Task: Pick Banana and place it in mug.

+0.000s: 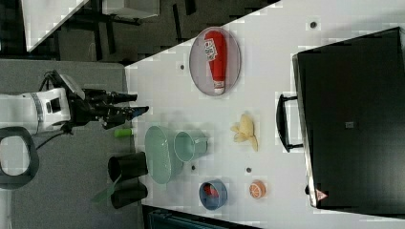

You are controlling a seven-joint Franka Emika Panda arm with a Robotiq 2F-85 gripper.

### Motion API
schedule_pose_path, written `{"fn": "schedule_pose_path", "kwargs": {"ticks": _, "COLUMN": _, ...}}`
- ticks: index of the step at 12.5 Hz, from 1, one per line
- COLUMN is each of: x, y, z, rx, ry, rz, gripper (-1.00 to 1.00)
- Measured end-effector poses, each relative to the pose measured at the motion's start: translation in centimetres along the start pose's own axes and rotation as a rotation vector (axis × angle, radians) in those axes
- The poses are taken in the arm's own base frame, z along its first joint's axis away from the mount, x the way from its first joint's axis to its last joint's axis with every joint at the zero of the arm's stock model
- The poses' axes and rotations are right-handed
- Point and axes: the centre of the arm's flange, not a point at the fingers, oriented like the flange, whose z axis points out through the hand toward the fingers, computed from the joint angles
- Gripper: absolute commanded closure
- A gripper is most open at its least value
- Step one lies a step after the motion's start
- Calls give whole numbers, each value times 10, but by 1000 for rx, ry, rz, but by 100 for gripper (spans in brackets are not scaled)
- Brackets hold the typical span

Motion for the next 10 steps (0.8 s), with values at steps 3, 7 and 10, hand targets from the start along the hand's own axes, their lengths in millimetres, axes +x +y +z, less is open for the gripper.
{"fn": "schedule_pose_path", "kwargs": {"ticks": 3, "x": -72, "y": 91, "z": 3, "rx": -127, "ry": -158, "rz": 90, "gripper": -100}}
{"fn": "schedule_pose_path", "kwargs": {"ticks": 7, "x": -84, "y": 136, "z": -64, "rx": -2, "ry": 7, "rz": 138, "gripper": -100}}
{"fn": "schedule_pose_path", "kwargs": {"ticks": 10, "x": -60, "y": 117, "z": -36, "rx": 45, "ry": 59, "rz": 142, "gripper": -100}}
